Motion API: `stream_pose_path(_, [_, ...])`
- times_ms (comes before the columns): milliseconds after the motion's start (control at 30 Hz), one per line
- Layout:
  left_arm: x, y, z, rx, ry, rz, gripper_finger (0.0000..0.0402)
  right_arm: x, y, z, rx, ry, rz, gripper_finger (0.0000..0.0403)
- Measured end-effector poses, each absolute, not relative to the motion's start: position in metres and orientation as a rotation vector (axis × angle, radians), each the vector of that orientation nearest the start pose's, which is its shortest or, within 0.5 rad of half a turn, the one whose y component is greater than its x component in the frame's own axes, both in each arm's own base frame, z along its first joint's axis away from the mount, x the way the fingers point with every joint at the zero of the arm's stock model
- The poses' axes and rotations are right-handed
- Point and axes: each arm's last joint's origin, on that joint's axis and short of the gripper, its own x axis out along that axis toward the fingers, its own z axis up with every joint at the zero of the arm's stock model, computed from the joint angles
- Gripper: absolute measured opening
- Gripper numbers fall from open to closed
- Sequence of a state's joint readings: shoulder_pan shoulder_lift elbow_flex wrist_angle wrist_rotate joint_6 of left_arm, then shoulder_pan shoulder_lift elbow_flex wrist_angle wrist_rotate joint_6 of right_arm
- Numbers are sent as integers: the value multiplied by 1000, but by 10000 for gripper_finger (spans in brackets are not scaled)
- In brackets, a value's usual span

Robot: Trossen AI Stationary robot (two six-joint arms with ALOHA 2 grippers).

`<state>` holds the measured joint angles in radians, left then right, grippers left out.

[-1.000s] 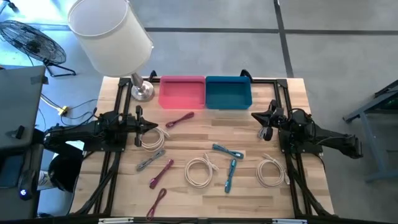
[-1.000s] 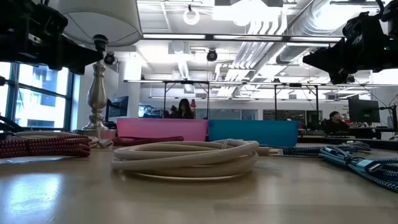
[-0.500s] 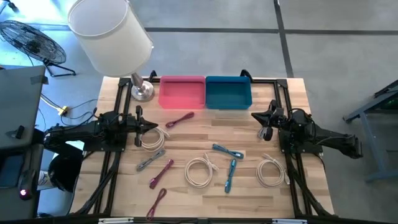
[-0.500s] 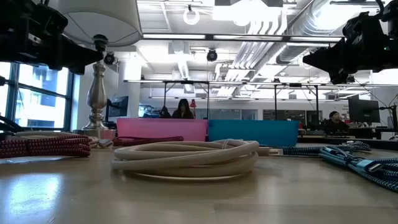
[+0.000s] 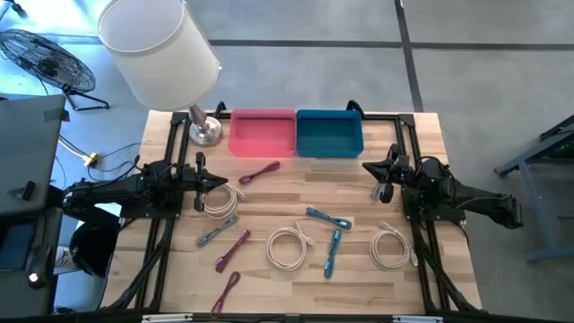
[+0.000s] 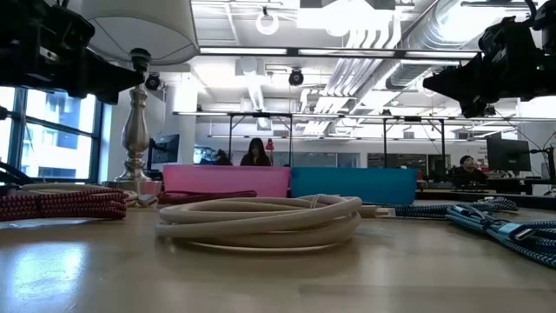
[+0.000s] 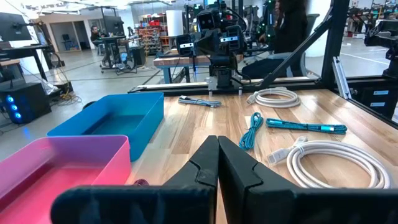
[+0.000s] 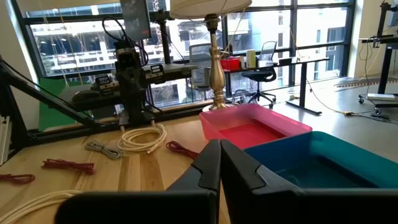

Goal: Pick & Place USB Port

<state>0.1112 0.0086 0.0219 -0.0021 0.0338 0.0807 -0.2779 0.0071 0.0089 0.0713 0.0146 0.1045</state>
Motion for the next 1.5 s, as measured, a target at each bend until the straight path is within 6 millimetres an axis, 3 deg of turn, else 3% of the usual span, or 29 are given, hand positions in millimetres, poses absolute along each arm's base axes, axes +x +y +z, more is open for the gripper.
stream_pose_path(1000, [96, 10, 170, 81, -8, 78, 1, 94, -27, 173, 96, -88, -286, 0])
stream_pose_path(1500, [96, 10, 170, 78, -9, 77, 1, 94, -23, 175, 63, -99, -128, 0])
